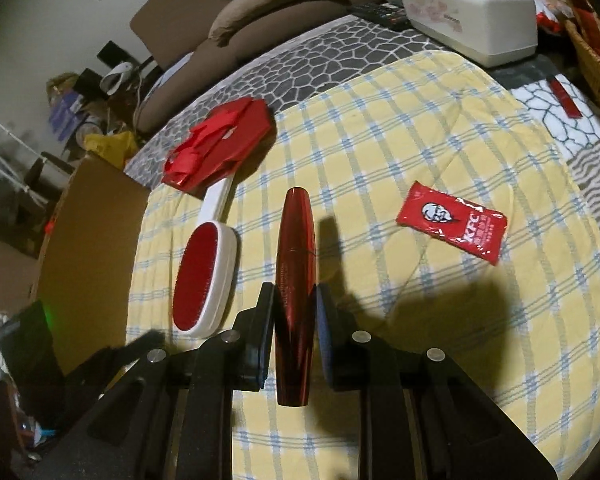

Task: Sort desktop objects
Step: 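Lower the left tool onto the red KFC packet and grasp it while the right tool holds the tube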

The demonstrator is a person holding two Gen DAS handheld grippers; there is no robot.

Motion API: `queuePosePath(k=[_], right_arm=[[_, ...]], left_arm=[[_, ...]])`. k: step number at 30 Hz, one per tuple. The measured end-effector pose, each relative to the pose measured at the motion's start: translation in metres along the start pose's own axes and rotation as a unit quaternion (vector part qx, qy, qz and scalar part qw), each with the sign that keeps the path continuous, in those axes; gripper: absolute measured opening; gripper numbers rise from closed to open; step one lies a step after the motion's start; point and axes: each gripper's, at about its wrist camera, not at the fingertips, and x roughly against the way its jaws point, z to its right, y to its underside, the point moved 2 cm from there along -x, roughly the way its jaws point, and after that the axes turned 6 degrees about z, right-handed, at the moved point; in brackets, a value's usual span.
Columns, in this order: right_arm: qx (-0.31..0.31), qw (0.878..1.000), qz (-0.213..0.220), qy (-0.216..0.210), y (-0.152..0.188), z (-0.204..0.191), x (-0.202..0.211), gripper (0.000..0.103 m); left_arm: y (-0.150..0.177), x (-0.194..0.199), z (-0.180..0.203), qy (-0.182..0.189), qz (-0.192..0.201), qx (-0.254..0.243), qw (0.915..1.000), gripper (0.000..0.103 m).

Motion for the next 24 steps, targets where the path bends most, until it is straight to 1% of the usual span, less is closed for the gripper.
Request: queuePosePath(k=[3,8,10,12,18,24], right_arm=[[-0.007,1.000,-0.004,-0.002,-0.001,0.003,-0.004,0.019],[-0.008,1.000,-0.007,-0.009,-0.003,0.005,-0.006,0.019],[-0.006,1.000,-0.008,-0.011,-0.003,0.004,-0.007,0.019],[-0.003,1.000,-0.008,-0.012,-0.004,0.003,-0.009,0.019],[0.007,1.000,-0.014,-0.012,-0.004,-0.003,-0.016,0.019],[0.009,1.000,-0.015,-0.012,-0.004,-0.004,-0.019,0.019]], left_arm=[[-0.007,-0.015,0.003,-0.021,0.006,-0.019,0.9996,0.079],[-0.021,-0.033,0.005,-0.024,0.013,-0.016,0.9995,0.080],[-0.026,-0.039,0.007,-0.026,0.017,-0.015,0.9994,0.084],[-0.030,-0.044,0.009,-0.032,0.021,-0.019,0.9991,0.085],[-0.037,-0.054,0.015,-0.050,0.027,-0.039,0.9976,0.085],[-0.038,-0.054,0.015,-0.049,0.028,-0.037,0.9977,0.085]])
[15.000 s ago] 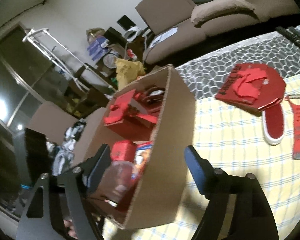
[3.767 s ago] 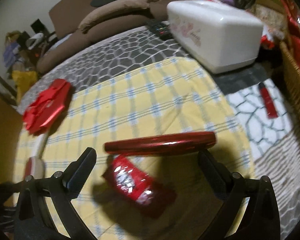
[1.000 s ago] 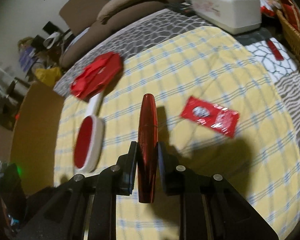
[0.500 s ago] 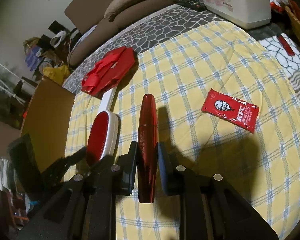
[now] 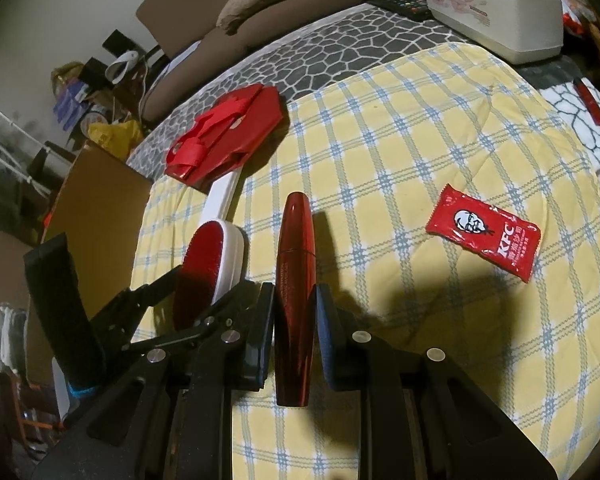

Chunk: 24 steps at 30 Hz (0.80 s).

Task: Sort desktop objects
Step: 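Lower the left tool onto the red KFC packet and grasp it while the right tool holds the tube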

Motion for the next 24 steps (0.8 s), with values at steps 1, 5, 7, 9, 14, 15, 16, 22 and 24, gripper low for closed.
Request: queuePosePath(k=[1,5,7,9,14,15,16,22,24], right_arm=[[0.000,1.000,0.001,-0.001,0.000,-0.001,0.000,0.019],[-0.006,1.000,0.010,-0.005,-0.005,0.002,0.005,0.019],[-0.009,1.000,0.012,-0.005,-0.006,0.005,0.007,0.019],[-0.013,1.000,0.015,-0.005,-0.008,0.009,0.010,0.019],[-0.038,0.999,0.033,-0.012,-0.018,0.027,0.023,0.019],[-0.044,0.998,0.038,-0.013,-0.020,0.031,0.026,0.019],[-0.050,0.998,0.044,-0.013,-0.023,0.037,0.031,0.019],[-0.082,0.993,0.079,-0.005,-0.038,0.069,0.056,0.019],[-0.091,0.992,0.087,0.000,-0.041,0.080,0.063,0.019]], left_arm=[[0.000,0.002,-0.002,0.002,0.000,0.005,1.0000,0.085],[0.000,0.004,-0.007,0.016,-0.004,0.027,0.9995,0.085],[0.000,0.005,-0.009,0.014,-0.006,0.028,0.9995,0.085],[0.000,0.008,-0.011,0.013,-0.008,0.040,0.9991,0.085],[0.001,0.016,-0.016,0.027,-0.006,0.070,0.9972,0.085],[0.000,0.018,-0.015,0.028,-0.004,0.069,0.9972,0.085],[-0.001,0.020,-0.013,0.029,-0.002,0.068,0.9973,0.085],[-0.007,0.032,0.007,0.037,0.011,0.046,0.9982,0.085],[-0.010,0.035,0.018,0.043,0.011,0.035,0.9984,0.085]])
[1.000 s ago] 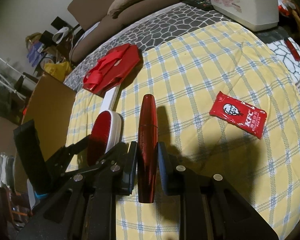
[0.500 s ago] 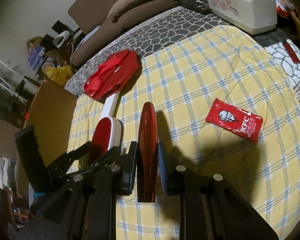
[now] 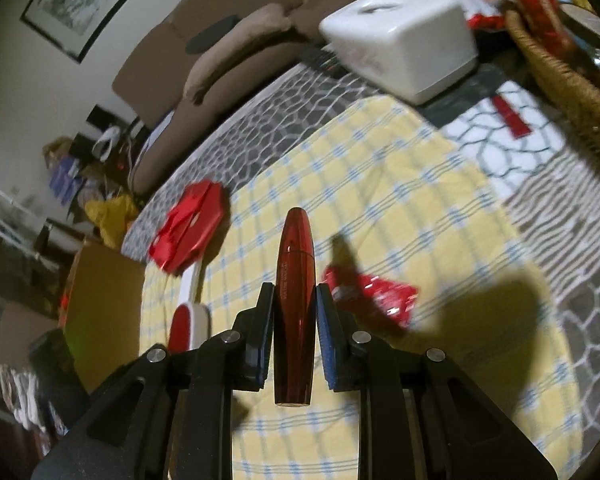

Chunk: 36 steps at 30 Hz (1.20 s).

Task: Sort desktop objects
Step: 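Lower the left tool onto the red KFC packet and grasp it while the right tool holds the tube, then carry the KFC packet in the left tool and the tube in the right tool toward the box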

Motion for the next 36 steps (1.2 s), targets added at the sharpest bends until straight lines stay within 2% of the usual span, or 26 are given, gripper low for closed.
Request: queuePosePath(k=[3,6,12,16,21,27,29,32,35,36], right_arm=[[-0.013,1.000,0.010,0.002,-0.006,0.011,0.007,0.019],[-0.024,1.000,0.018,0.003,-0.010,0.021,0.014,0.019],[-0.034,0.999,0.035,0.005,-0.020,0.031,0.025,0.020],[-0.044,0.998,0.038,0.004,-0.023,0.038,0.027,0.020],[-0.062,0.997,0.041,0.002,-0.026,0.049,0.029,0.020],[-0.068,0.997,0.046,-0.001,-0.029,0.053,0.033,0.020],[-0.067,0.997,0.044,-0.001,-0.029,0.052,0.032,0.020],[-0.065,0.997,0.043,-0.002,-0.028,0.051,0.031,0.020],[-0.063,0.997,0.043,-0.002,-0.029,0.049,0.030,0.020],[-0.062,0.997,0.043,-0.001,-0.029,0.048,0.030,0.020]], left_arm=[[-0.002,-0.002,0.022,0.009,-0.001,-0.018,0.9998,0.086],[-0.003,-0.012,0.051,0.023,-0.008,-0.035,0.9991,0.093],[-0.007,-0.042,0.113,0.042,-0.020,-0.082,0.9955,0.093],[-0.011,-0.063,0.140,0.050,-0.030,-0.091,0.9942,0.093],[-0.009,-0.087,0.157,0.043,-0.040,-0.098,0.9935,0.093],[-0.002,-0.090,0.167,0.036,-0.023,-0.119,0.9920,0.093],[-0.001,-0.089,0.168,0.029,-0.016,-0.124,0.9918,0.086],[0.000,-0.085,0.165,0.024,-0.005,-0.126,0.9917,0.068],[-0.002,-0.083,0.161,0.035,-0.002,-0.123,0.9918,0.065],[-0.002,-0.081,0.159,0.036,0.003,-0.124,0.9916,0.054]])
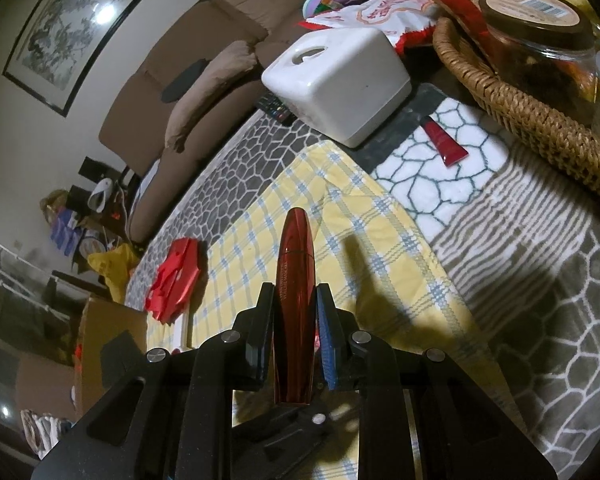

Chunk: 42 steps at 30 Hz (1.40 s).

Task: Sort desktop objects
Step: 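Carry the KFC packet in the left tool and the tube in the right tool toward the box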

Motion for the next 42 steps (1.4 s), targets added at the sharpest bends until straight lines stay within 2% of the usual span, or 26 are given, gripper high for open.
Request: queuePosePath(k=[1,4,8,9,11,13,15,19,23,26,30,35,42], right_arm=[[0.001,1.000,-0.001,0.000,0.000,-0.001,-0.001,0.020],[0.006,1.000,-0.004,0.000,0.001,-0.004,-0.003,0.020],[0.012,1.000,-0.009,0.000,0.004,-0.010,-0.007,0.020],[0.014,1.000,-0.009,0.000,0.004,-0.011,-0.006,0.020],[0.013,1.000,-0.007,0.000,0.004,-0.010,-0.006,0.020],[0.010,1.000,-0.006,0.001,0.003,-0.009,-0.006,0.020],[0.007,1.000,-0.004,0.002,0.003,-0.007,-0.005,0.020],[0.002,1.000,-0.004,0.002,0.001,-0.003,-0.006,0.020],[-0.003,1.000,0.000,0.001,-0.001,0.000,-0.003,0.021],[-0.009,1.000,0.001,0.000,-0.003,0.004,-0.002,0.021],[-0.012,1.000,0.003,0.000,-0.004,0.007,0.000,0.021],[-0.008,1.000,0.000,-0.002,-0.003,0.006,-0.001,0.020],[-0.004,1.000,-0.001,-0.006,-0.003,0.001,0.000,0.020]], left_arm=[[-0.001,0.002,-0.002,-0.001,0.004,0.002,1.0000,0.044],[-0.003,0.008,-0.017,0.021,-0.001,0.032,0.9993,0.030],[-0.002,0.010,-0.031,0.037,-0.010,0.056,0.9977,0.027],[-0.002,0.011,-0.034,0.042,-0.010,0.064,0.9970,0.028],[-0.004,0.012,-0.035,0.057,-0.011,0.075,0.9954,0.043],[-0.007,0.013,-0.034,0.061,-0.010,0.077,0.9951,0.071],[-0.010,0.012,-0.027,0.065,-0.010,0.066,0.9956,0.079],[-0.015,0.003,-0.007,0.042,-0.018,0.027,0.9986,0.085],[-0.007,-0.011,0.014,0.011,-0.032,-0.022,0.9992,0.085],[0.000,-0.013,0.018,-0.009,-0.013,-0.044,0.9989,0.081],[0.003,-0.006,0.014,0.005,0.007,-0.034,0.9994,0.068],[0.001,0.001,0.011,0.023,0.012,-0.014,0.9996,0.064],[0.001,0.033,-0.004,0.062,0.029,0.025,0.9973,0.064]])
